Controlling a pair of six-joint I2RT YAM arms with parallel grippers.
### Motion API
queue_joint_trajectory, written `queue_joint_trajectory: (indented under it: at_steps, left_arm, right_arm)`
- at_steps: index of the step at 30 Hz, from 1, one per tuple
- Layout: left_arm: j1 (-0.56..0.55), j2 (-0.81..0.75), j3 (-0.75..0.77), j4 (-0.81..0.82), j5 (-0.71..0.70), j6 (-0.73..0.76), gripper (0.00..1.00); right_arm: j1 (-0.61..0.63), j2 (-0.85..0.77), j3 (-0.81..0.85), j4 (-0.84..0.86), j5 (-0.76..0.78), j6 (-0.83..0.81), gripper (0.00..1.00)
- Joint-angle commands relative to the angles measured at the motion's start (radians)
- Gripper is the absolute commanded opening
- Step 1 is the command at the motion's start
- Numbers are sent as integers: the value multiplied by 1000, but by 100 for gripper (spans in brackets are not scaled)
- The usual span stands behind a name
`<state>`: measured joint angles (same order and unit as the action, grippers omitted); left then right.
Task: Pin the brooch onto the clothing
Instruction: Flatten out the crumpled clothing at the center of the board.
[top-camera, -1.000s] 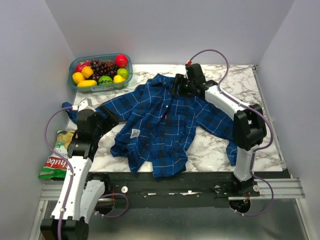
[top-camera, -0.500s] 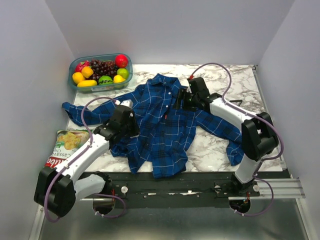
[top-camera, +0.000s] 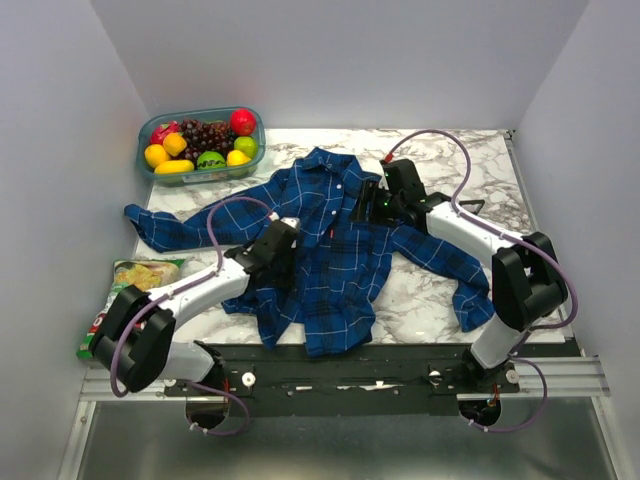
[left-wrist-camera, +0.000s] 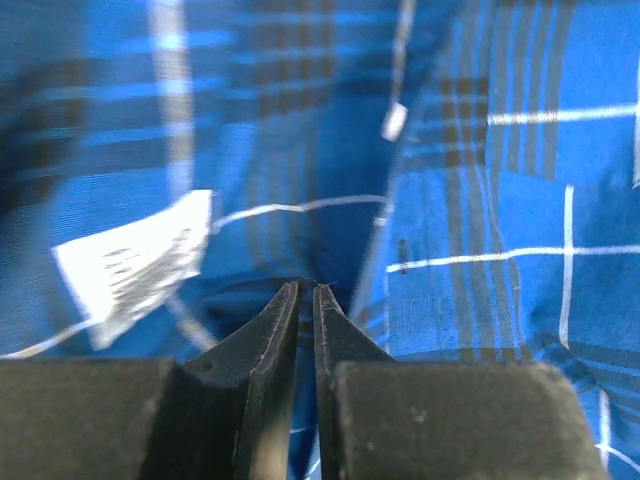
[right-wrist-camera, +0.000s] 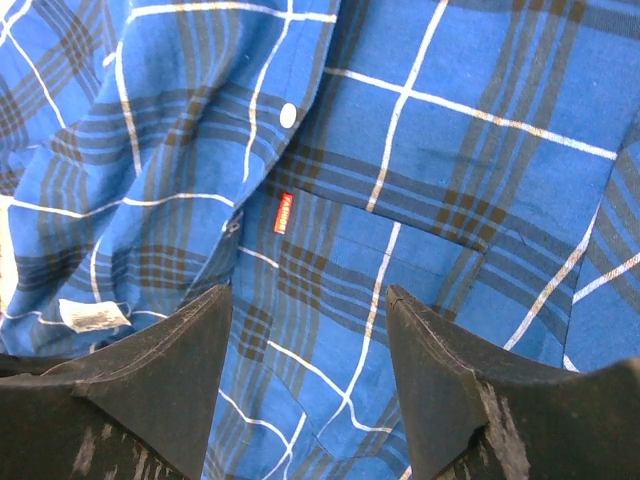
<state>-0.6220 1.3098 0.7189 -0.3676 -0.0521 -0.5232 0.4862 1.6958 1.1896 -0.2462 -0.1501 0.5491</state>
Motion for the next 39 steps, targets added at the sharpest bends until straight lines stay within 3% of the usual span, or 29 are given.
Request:
queue_joint_trajectory:
  at_steps: [1,7,15,19,22,23,27,31,35,39]
  left_arm:
    - [-102,62,28,2,-37,-4,19]
    - [-249,32,60,21,-75,-93,19]
    - [-327,78,76,59,-5,-147,18]
    - [-328,43,111,32,17,-80,22]
    - [-311,9,221,-33,-2,-15,50]
    - [-300,8,282,-43,4,33,69]
    - [-196,48,418,-91,85,127,98]
    - [-35,120,522,-99,182,172,99]
    - [-18,213,650,-108,193,204,99]
    - [-64,389,775,-177,334,209,99]
  right_arm:
    - [5,-30,-24,21,-6,6,70]
    - [5,-38,-45,19,11,-3,70]
    - [5,-61,-65,12,15,-3,70]
    - [3,-116,-58,-42,61,-34,72]
    - [-3,-185,-48,-111,124,-81,77]
    - [-9,-205,-51,-139,145,-90,80]
    - [-60,-294,-68,-198,181,-135,86]
    - [-142,-352,-53,-284,216,-170,88]
    - [-144,-384,-76,-355,309,-170,89]
    - [-205,-358,-87,-386,333,-158,95]
